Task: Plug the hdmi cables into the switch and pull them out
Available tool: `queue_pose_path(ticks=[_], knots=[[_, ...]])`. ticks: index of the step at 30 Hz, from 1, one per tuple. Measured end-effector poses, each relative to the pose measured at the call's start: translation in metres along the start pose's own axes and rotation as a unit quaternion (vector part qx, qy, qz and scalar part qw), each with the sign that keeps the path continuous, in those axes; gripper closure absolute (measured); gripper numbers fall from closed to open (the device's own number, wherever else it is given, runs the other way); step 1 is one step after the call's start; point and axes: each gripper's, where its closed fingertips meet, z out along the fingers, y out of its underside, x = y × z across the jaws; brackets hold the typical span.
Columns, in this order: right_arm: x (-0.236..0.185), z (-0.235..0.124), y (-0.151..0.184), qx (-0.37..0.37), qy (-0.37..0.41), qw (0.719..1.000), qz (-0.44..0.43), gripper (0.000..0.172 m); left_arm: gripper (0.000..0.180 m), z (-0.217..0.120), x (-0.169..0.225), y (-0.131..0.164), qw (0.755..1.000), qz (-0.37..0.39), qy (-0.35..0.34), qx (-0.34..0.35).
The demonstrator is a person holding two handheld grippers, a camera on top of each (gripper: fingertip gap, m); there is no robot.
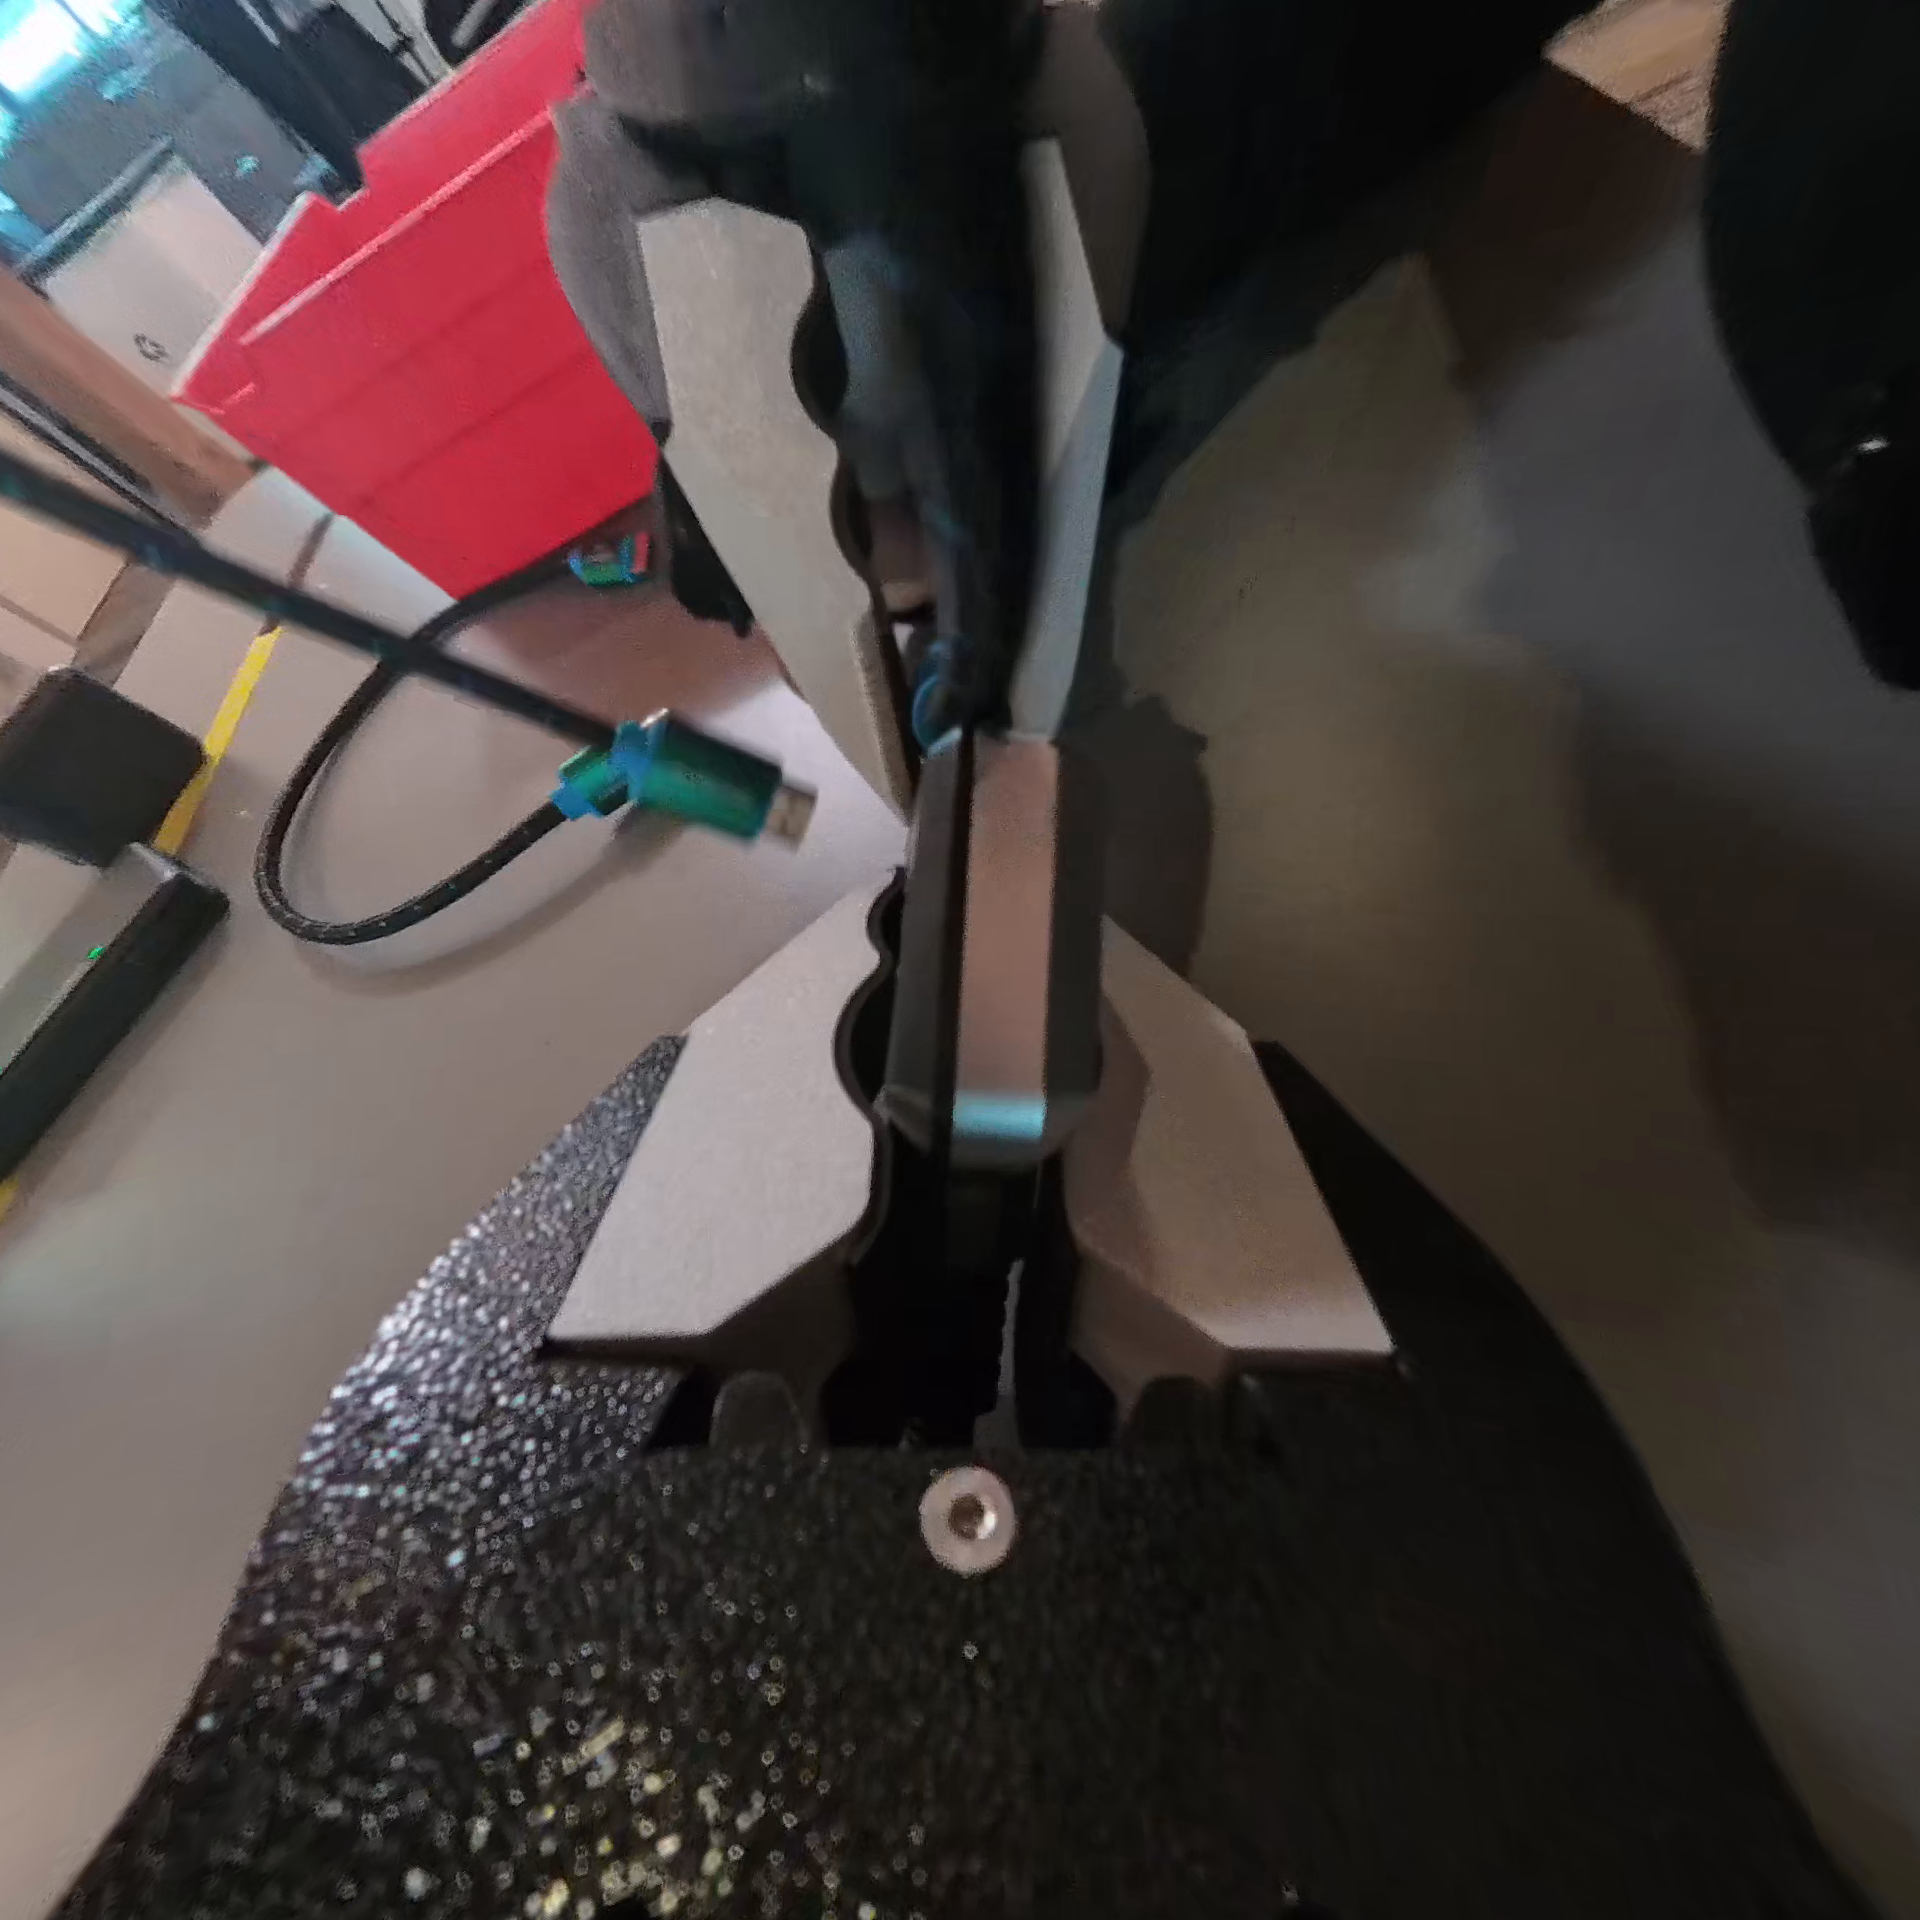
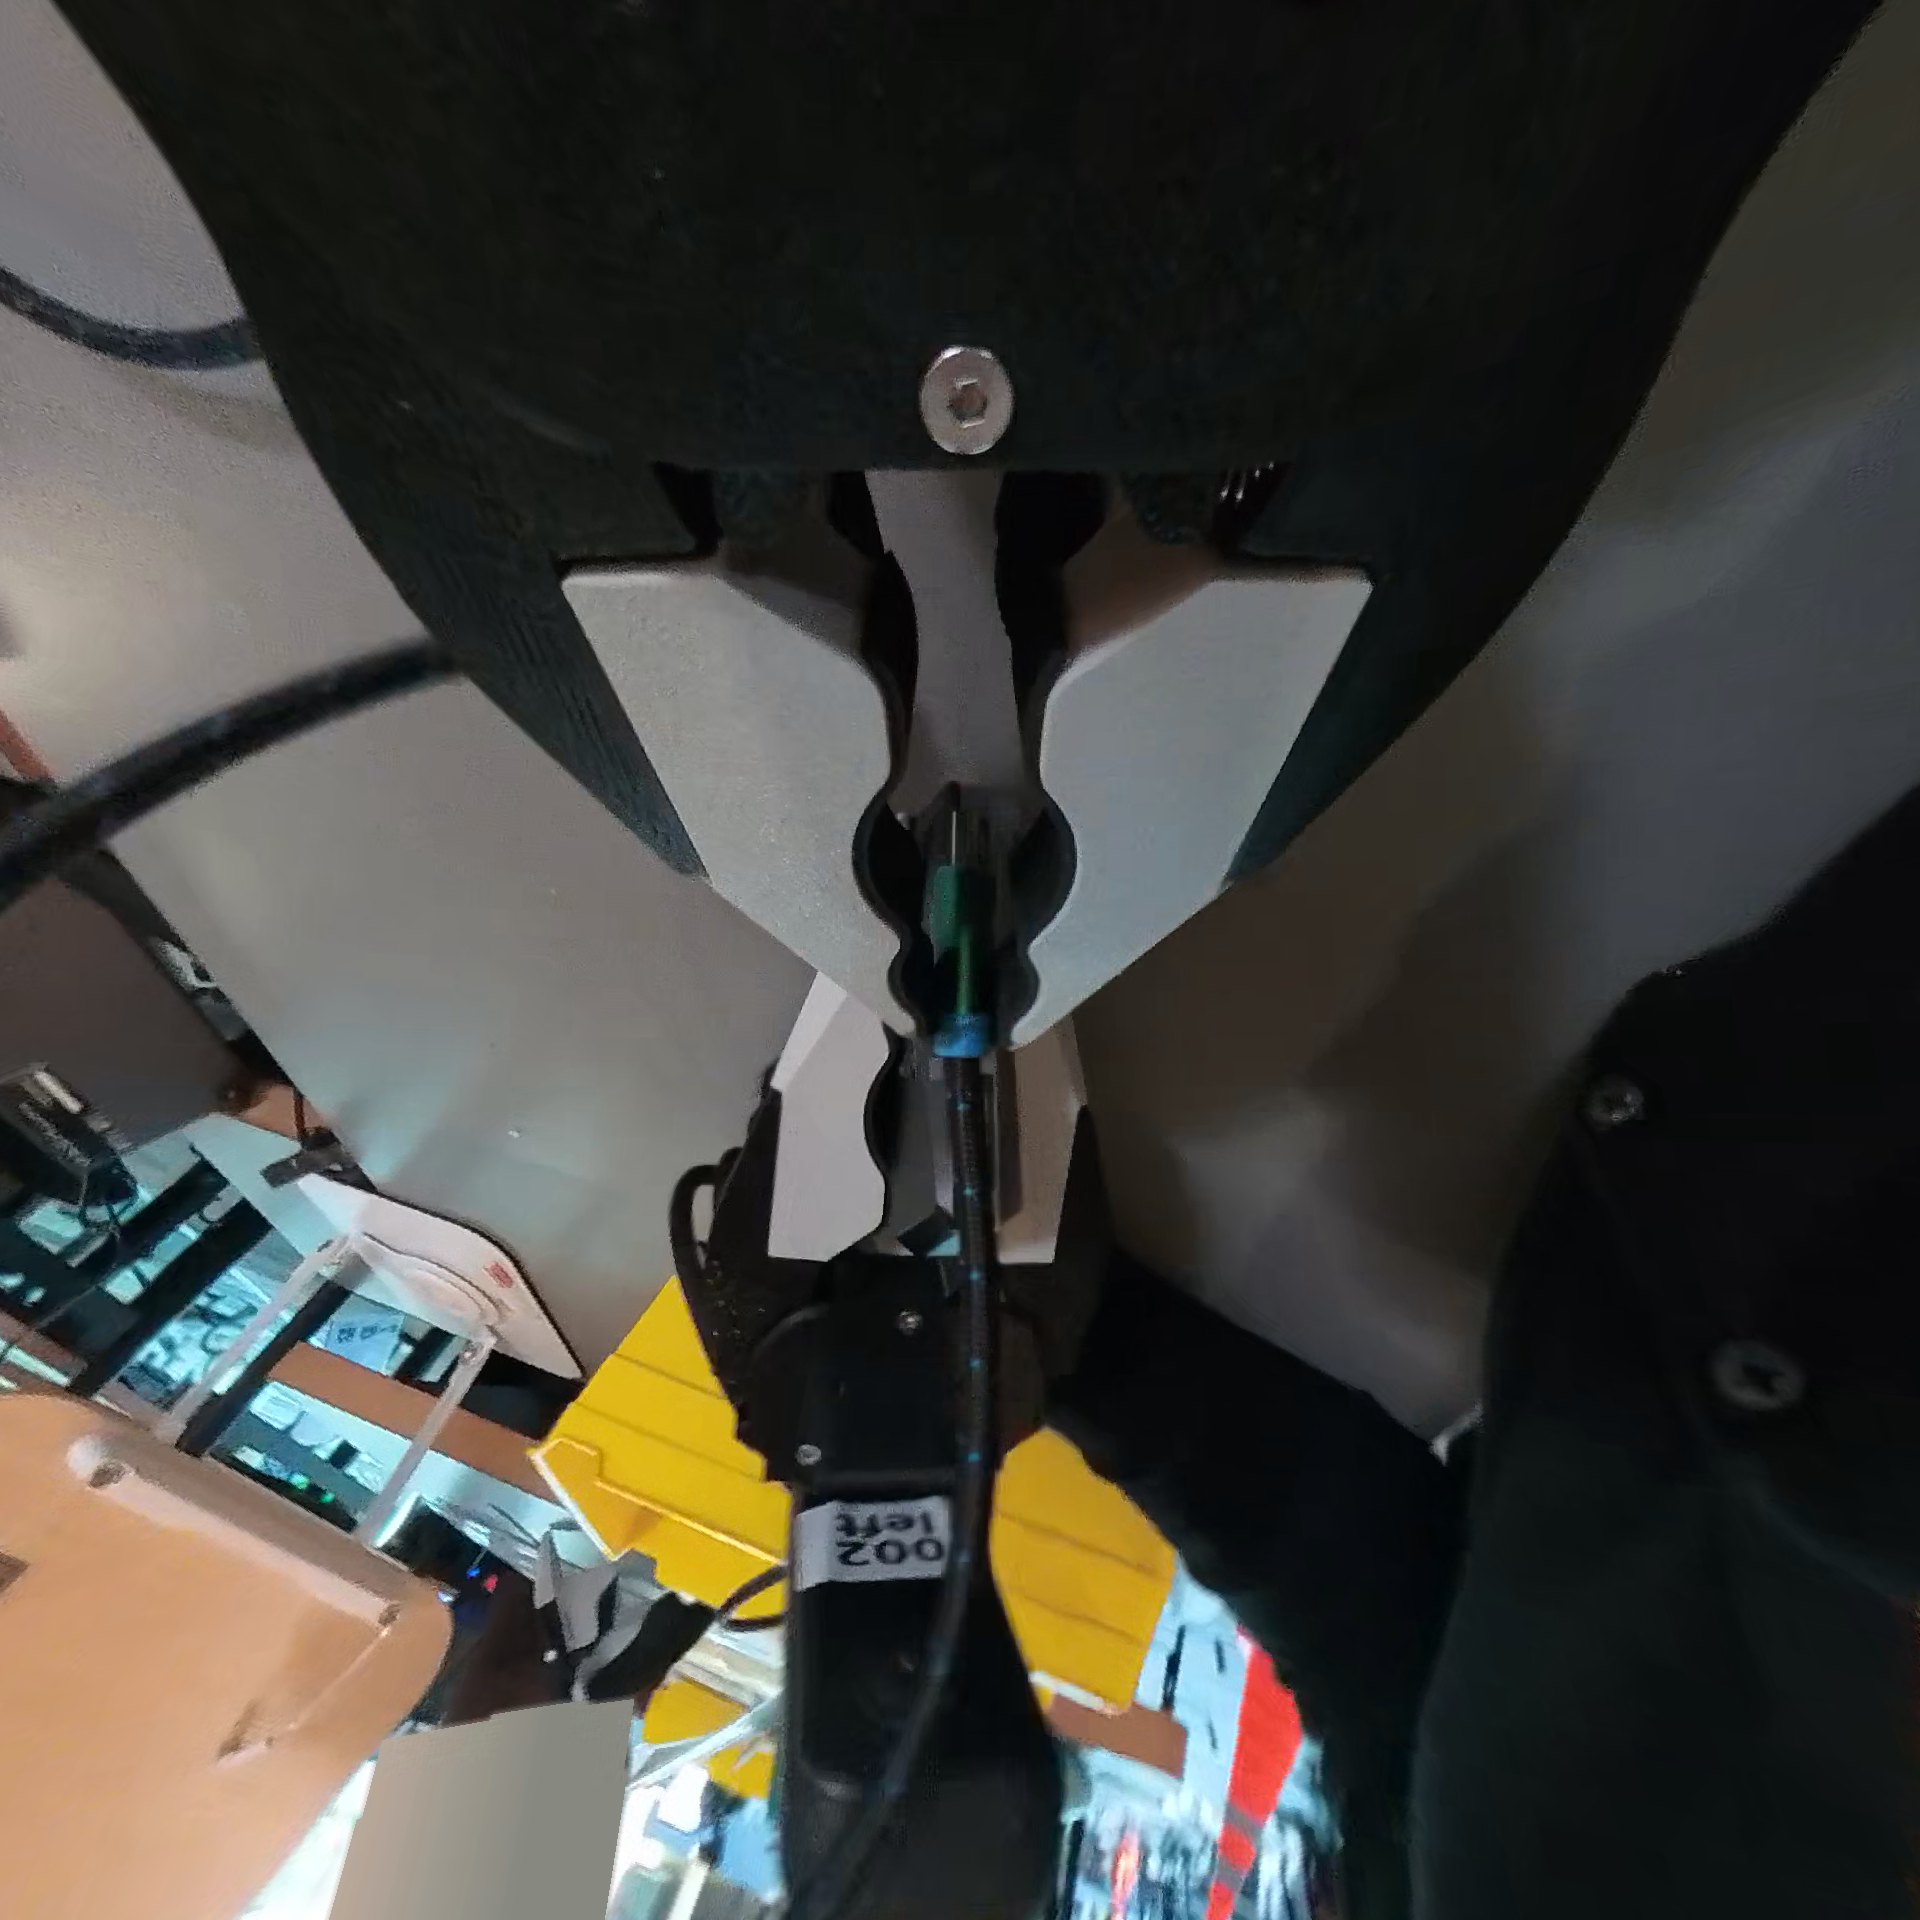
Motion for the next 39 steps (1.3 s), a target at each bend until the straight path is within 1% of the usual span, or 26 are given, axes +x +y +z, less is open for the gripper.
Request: queue_pose_path(ticks=[1,3,4,7,9,10,12,13,16,19,20,22,24,26,28,30,32,39], knots=[[0.002,-0.001,0.0,0.008,0.0,1.0,0.018,0.163,0.158,-0.001,-0.001,-0.001,1.0,-0.005,-0.003,0.005],[0.005,-0.003,0.002,0.0,0.006,1.0,0.015,0.162,0.158,0.0,-0.004,-0.001,1.0,-0.014,-0.008,0.003],[0.006,-0.004,0.001,0.007,0.007,1.0,0.02,0.163,0.158,0.0,-0.006,-0.001,1.0,-0.016,-0.011,0.002],[0.019,-0.021,-0.016,0.076,0.015,0.994,0.077,0.163,0.159,-0.001,-0.013,0.0,0.999,-0.023,-0.036,0.002],[0.04,-0.033,-0.016,0.101,0.046,0.985,0.133,0.163,0.158,-0.003,-0.023,0.003,0.997,-0.031,-0.064,-0.003],[0.049,-0.036,-0.009,0.093,0.056,0.981,0.162,0.163,0.158,-0.004,-0.027,0.005,0.997,-0.042,-0.071,-0.005],[0.056,-0.036,0.011,0.045,0.055,0.974,0.214,0.163,0.159,-0.006,-0.034,0.007,0.995,-0.064,-0.082,-0.007],[0.056,-0.036,0.02,0.02,0.048,0.971,0.233,0.163,0.158,-0.007,-0.037,0.009,0.994,-0.068,-0.089,-0.011],[0.054,-0.037,0.036,-0.025,0.035,0.96,0.277,0.16,0.158,-0.006,-0.04,0.016,0.992,-0.068,-0.099,-0.032],[0.044,-0.039,0.054,-0.089,0.023,0.959,0.268,0.162,0.158,-0.007,-0.038,0.015,0.993,-0.063,-0.096,-0.028],[0.043,-0.038,0.053,-0.09,0.023,0.963,0.254,0.162,0.158,-0.009,-0.039,0.012,0.993,-0.072,-0.094,-0.016],[0.046,-0.035,0.031,-0.038,0.029,0.975,0.218,0.163,0.158,-0.018,-0.045,-0.001,0.989,-0.108,-0.092,0.04],[0.052,-0.034,0.003,0.023,0.043,0.98,0.193,0.163,0.159,-0.029,-0.047,-0.017,0.979,-0.163,-0.064,0.108],[0.056,-0.031,-0.018,0.07,0.052,0.979,0.185,0.162,0.159,-0.037,-0.049,-0.026,0.968,-0.194,-0.046,0.154],[0.055,-0.026,-0.032,0.102,0.041,0.974,0.196,0.162,0.159,-0.042,-0.048,-0.031,0.959,-0.22,-0.02,0.18],[0.055,-0.024,-0.041,0.123,0.033,0.97,0.208,0.163,0.16,-0.045,-0.047,-0.034,0.954,-0.229,-0.006,0.193],[0.057,-0.023,-0.046,0.131,0.04,0.968,0.208,0.162,0.159,-0.044,-0.044,-0.036,0.954,-0.229,0.007,0.193],[0.054,-0.022,-0.043,0.103,0.038,0.976,0.19,0.162,0.159,-0.043,-0.037,-0.038,0.955,-0.225,0.028,0.192]])
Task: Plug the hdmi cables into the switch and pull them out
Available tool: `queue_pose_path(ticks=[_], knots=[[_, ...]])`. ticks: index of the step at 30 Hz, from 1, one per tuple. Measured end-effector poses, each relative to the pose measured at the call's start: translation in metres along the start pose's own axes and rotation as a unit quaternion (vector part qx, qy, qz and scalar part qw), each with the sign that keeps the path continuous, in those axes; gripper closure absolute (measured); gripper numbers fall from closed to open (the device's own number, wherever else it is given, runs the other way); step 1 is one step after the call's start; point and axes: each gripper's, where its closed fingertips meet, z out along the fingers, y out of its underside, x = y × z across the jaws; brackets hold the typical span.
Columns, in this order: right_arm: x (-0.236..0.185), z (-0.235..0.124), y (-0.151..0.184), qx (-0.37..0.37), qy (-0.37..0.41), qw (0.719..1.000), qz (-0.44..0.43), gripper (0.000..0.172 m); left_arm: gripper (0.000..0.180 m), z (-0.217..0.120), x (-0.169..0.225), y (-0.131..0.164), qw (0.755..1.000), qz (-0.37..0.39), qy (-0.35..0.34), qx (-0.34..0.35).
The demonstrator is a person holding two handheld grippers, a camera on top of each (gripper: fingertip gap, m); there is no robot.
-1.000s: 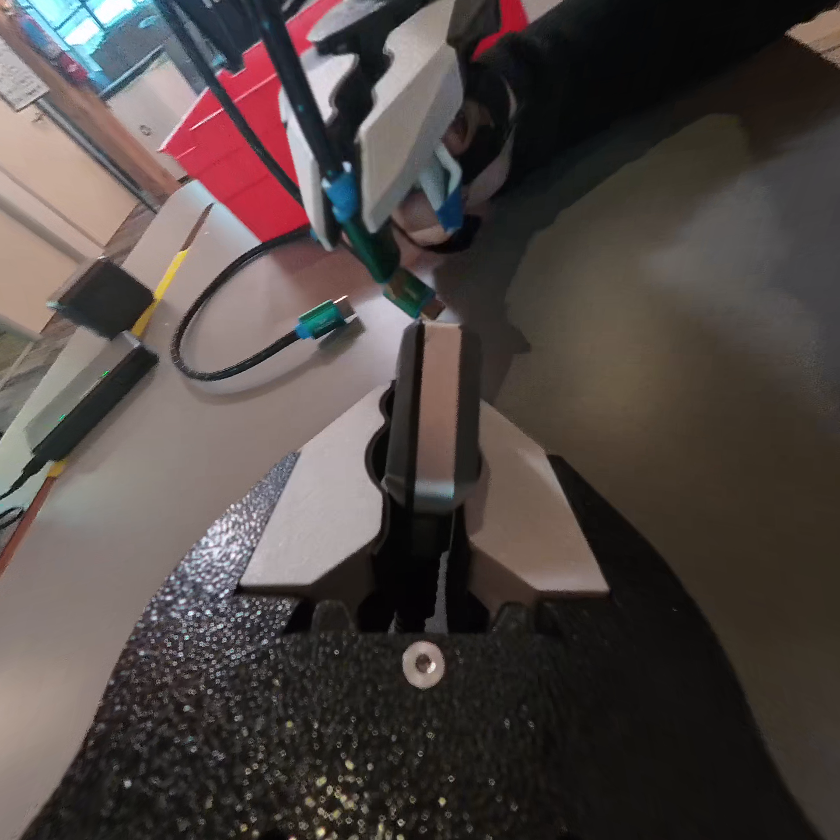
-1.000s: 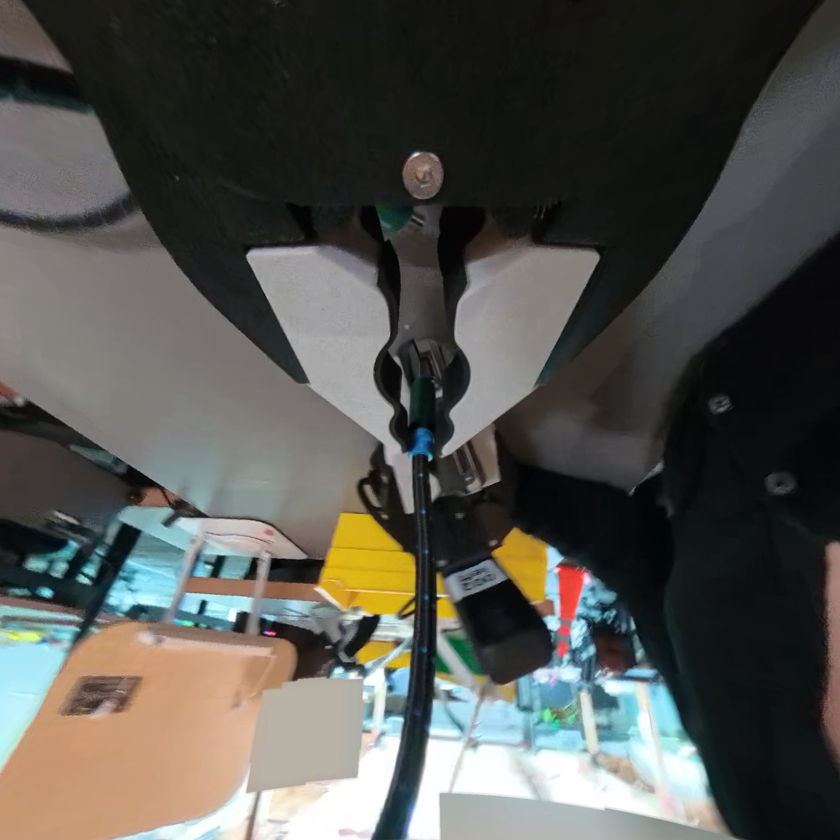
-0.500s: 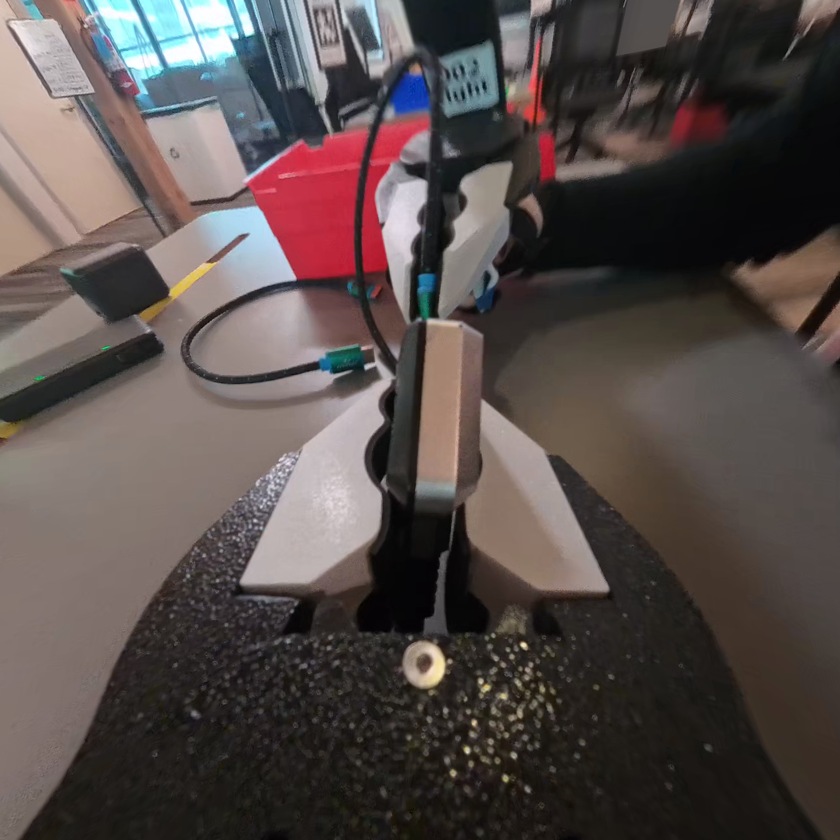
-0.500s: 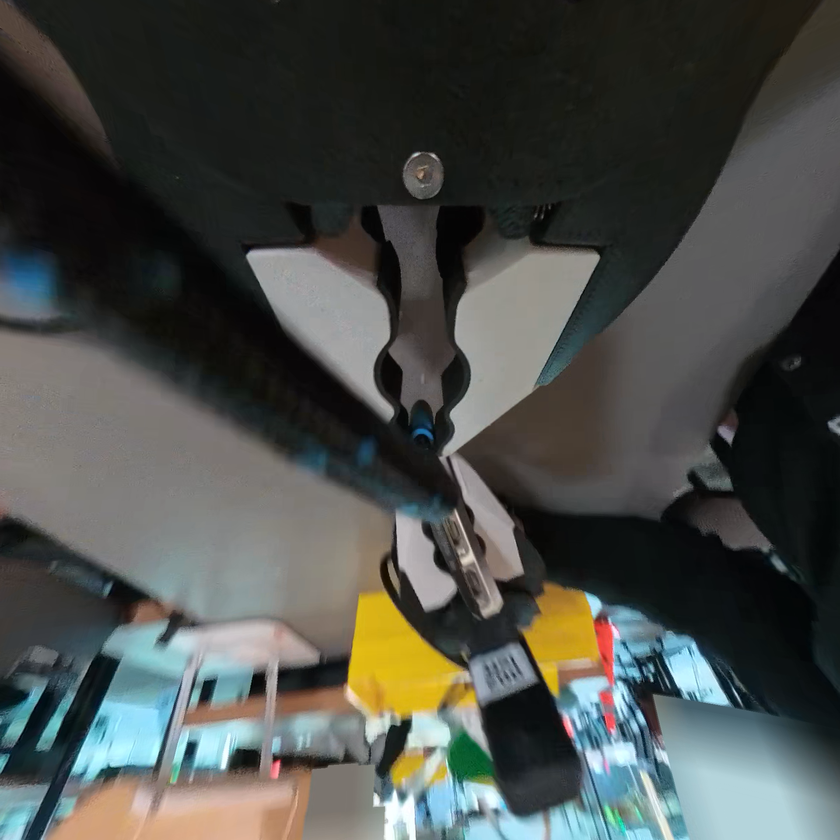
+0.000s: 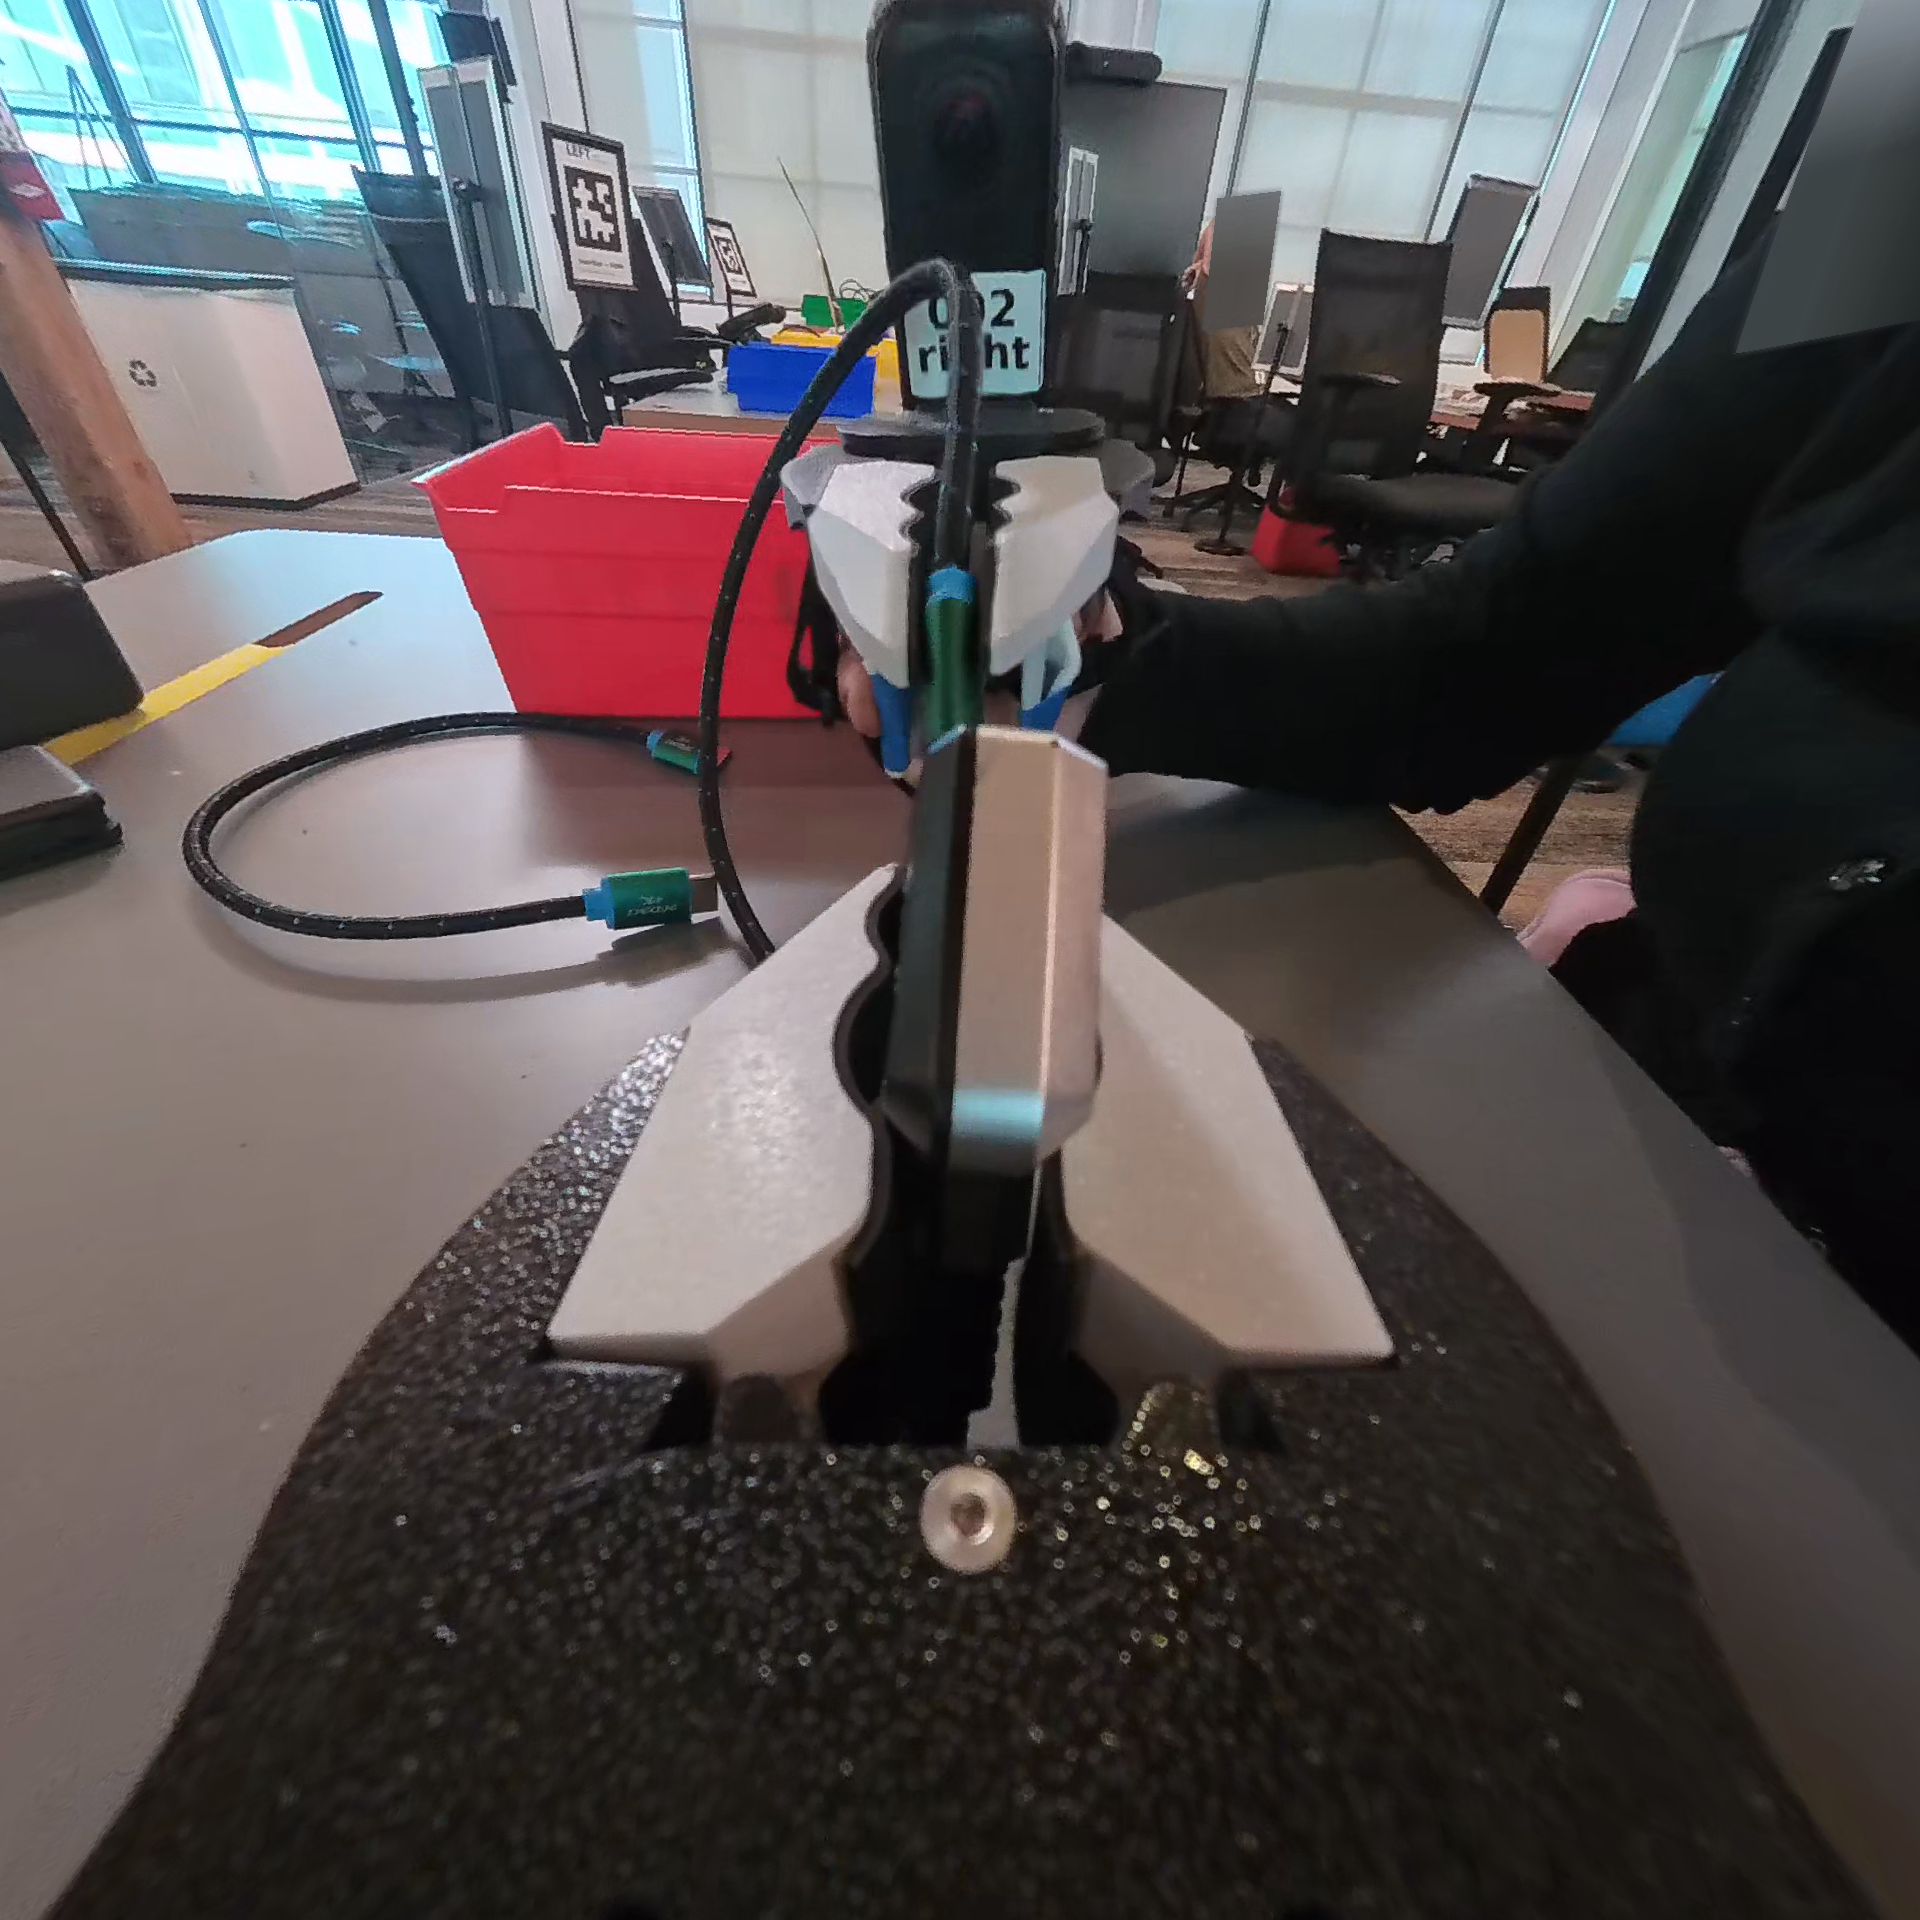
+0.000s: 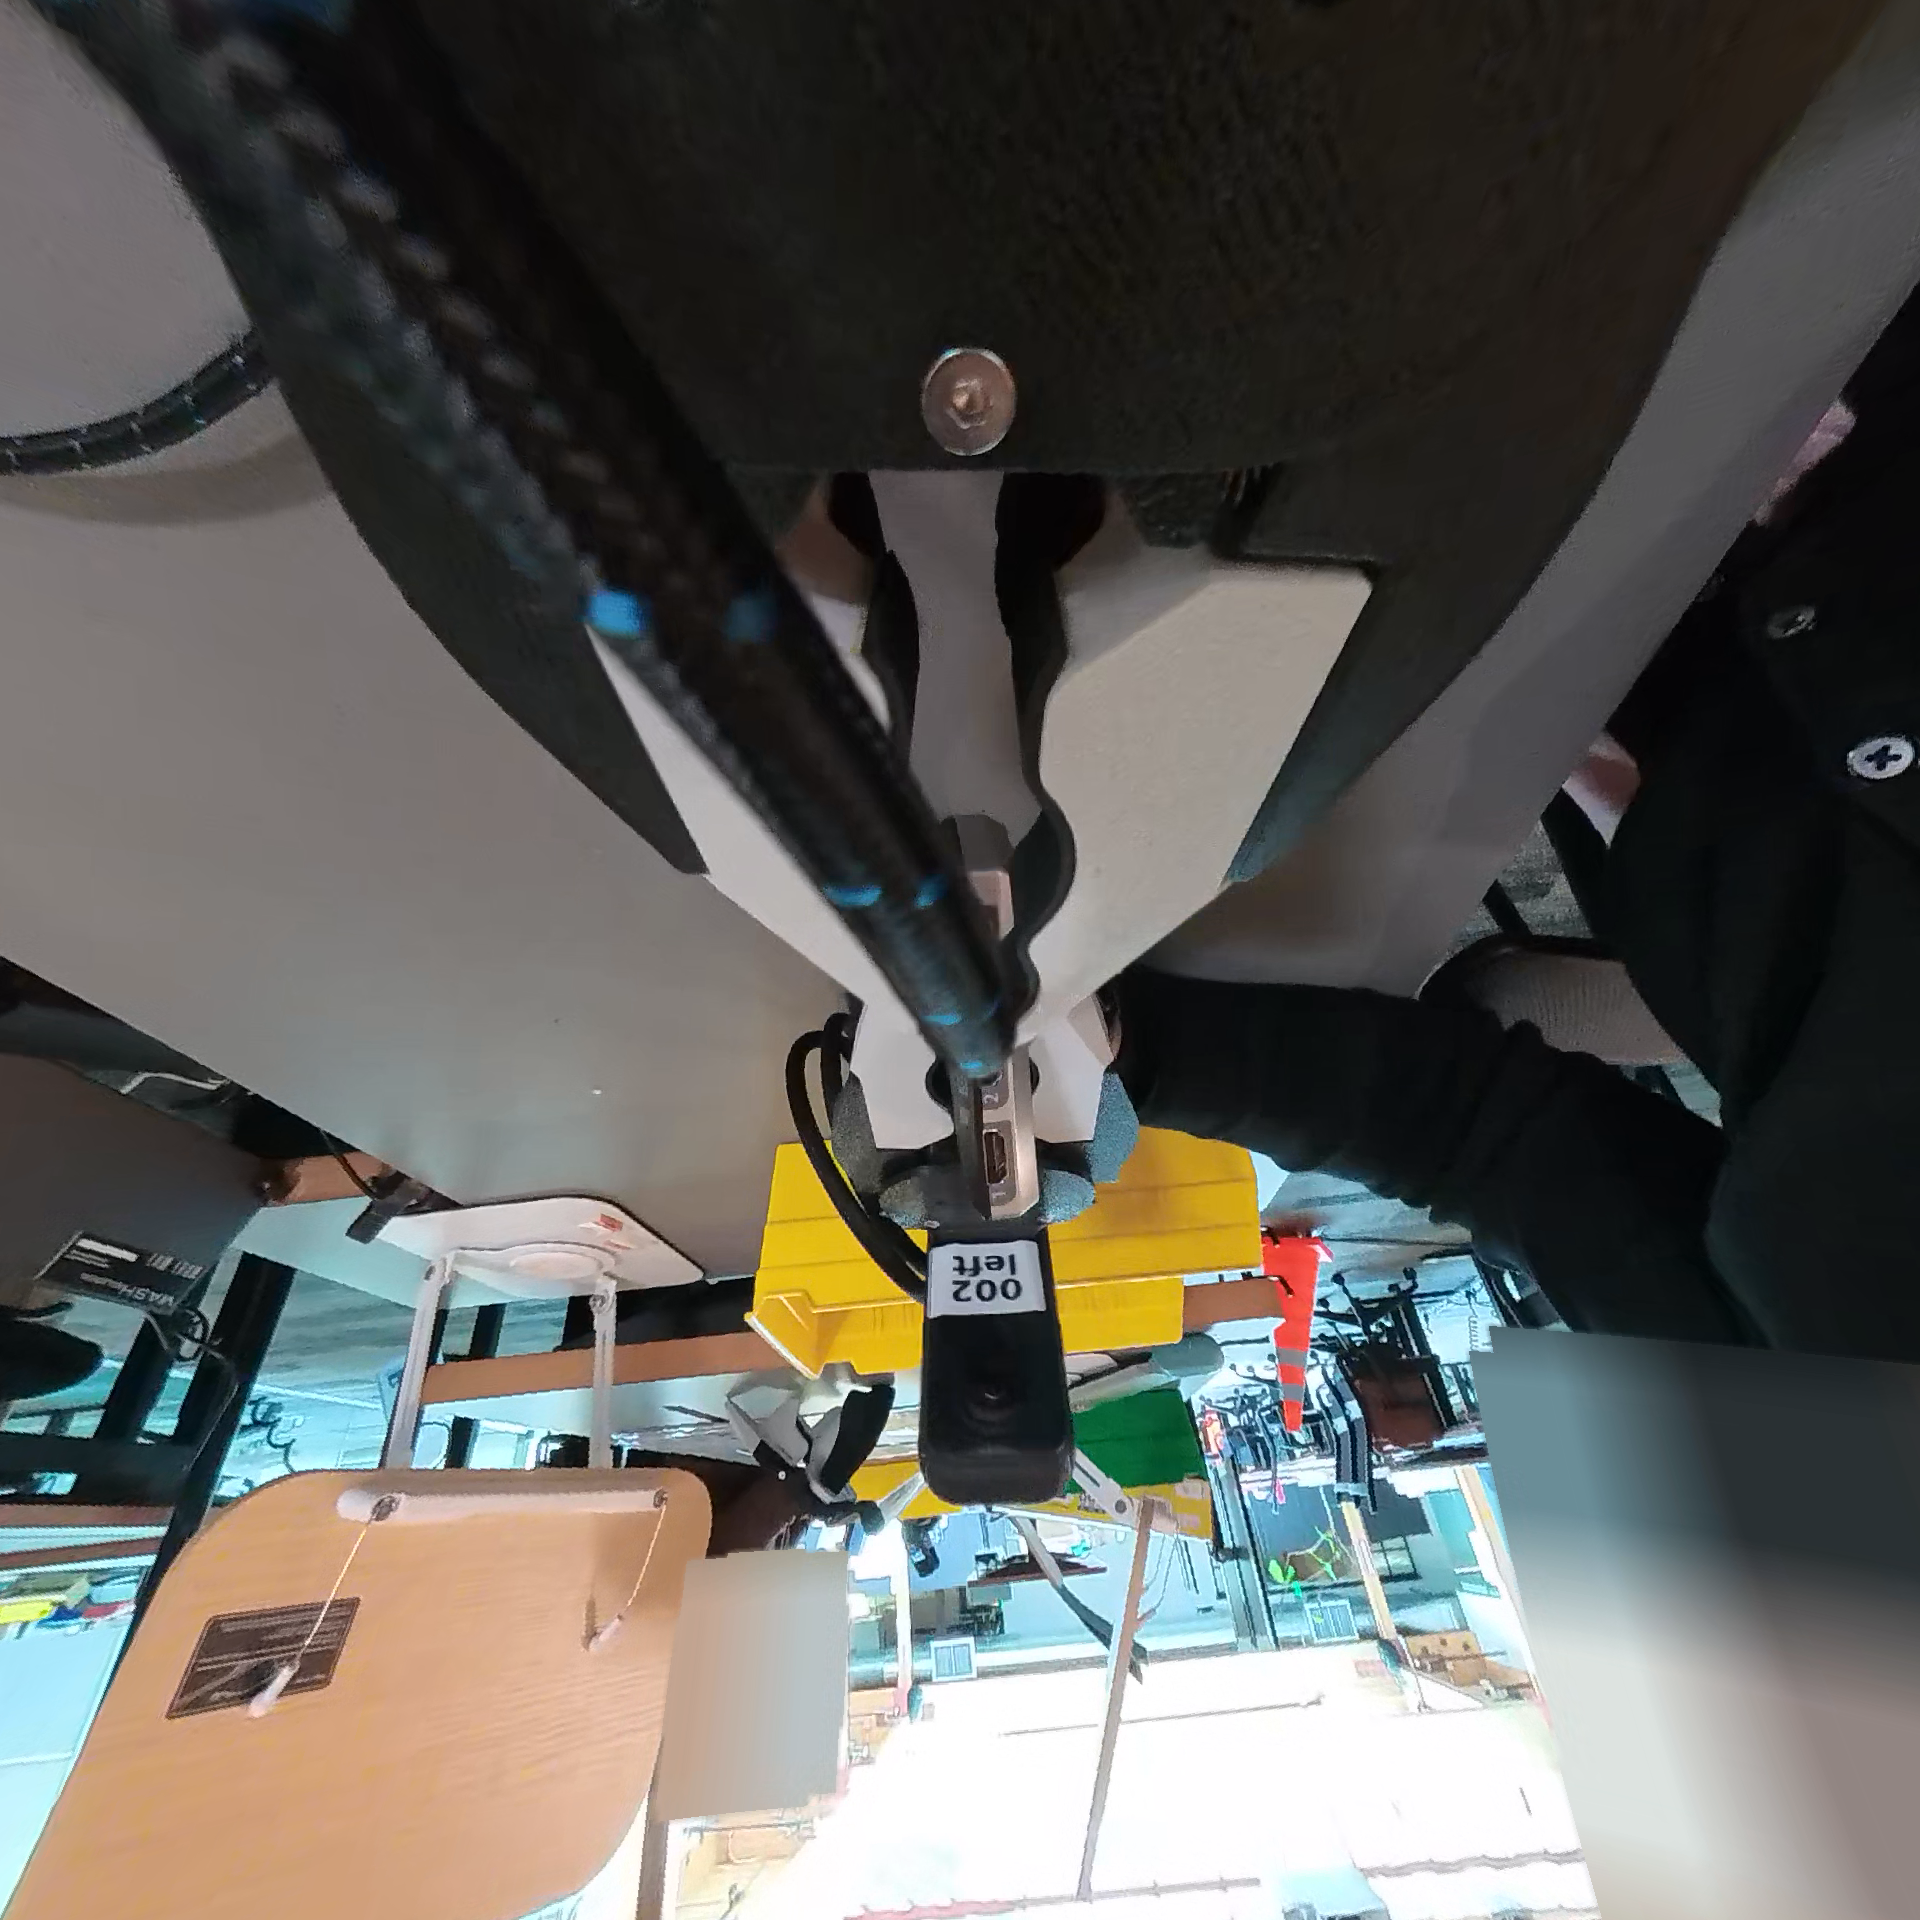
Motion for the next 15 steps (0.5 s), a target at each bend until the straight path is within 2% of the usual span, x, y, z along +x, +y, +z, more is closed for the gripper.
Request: queue_pose_path(ticks=[9,15], knots=[[-0.005,-0.001,0.008,-0.035,-0.004,0.999,-0.03,0.163,0.159,0.002,0.001,0.006,1.0,0.005,0.004,-0.019],[-0.007,0.001,0.012,-0.032,-0.013,0.999,-0.026,0.163,0.16,0.003,0.003,0.007,1.0,0.002,0.011,-0.025]])
